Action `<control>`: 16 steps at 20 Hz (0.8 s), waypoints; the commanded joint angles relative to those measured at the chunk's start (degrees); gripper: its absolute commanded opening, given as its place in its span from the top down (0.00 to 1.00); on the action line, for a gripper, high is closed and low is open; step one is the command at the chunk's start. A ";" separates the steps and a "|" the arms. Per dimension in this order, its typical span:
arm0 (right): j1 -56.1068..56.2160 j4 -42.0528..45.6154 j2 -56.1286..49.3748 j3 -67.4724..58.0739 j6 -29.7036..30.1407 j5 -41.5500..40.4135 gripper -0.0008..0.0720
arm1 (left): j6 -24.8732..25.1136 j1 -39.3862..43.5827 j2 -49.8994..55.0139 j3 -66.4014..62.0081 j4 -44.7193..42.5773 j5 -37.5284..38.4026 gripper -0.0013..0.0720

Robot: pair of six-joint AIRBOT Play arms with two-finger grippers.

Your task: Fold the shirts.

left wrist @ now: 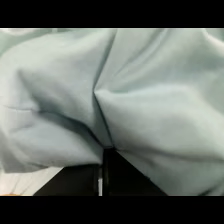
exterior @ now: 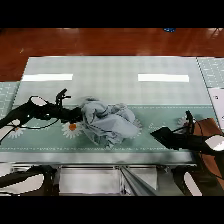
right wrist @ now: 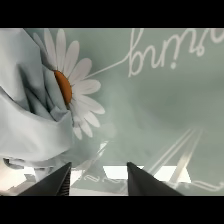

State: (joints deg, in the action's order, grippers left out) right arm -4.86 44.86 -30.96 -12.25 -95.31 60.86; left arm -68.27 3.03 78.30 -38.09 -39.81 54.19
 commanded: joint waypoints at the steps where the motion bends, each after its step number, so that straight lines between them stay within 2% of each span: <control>1: 5.14 -2.58 -1.27 0.22 -0.52 -5.29 0.43 | 0.79 0.15 0.17 -1.16 0.81 0.85 0.96; 4: 15.43 -6.51 -10.05 0.04 -0.07 -14.43 0.43 | 0.76 0.15 0.17 -1.16 0.81 1.29 0.96; 7: 22.73 -16.24 -21.09 -1.36 7.63 -21.11 0.43 | 0.76 0.15 0.17 -1.16 0.81 2.21 0.96; 10: 26.23 -22.71 -31.17 -7.48 15.30 -23.50 0.43 | 0.79 0.15 0.17 -1.16 0.81 2.40 0.96; 14: 28.96 -24.41 -43.52 -18.95 18.82 -23.56 0.46 | 0.79 0.15 0.17 -1.16 0.81 2.40 0.96; 15: 29.66 -24.39 -46.05 -21.77 19.80 -22.69 0.60 | 0.79 0.15 0.17 -1.18 0.81 2.38 0.96; 16: 29.86 -24.22 -47.69 -24.26 21.07 -20.48 0.86 | 0.83 -0.04 0.15 -1.38 0.81 2.45 0.96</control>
State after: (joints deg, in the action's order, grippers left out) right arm 23.11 22.20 -71.68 -29.61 -78.30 38.52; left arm -67.48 3.11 78.43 -39.24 -39.00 56.51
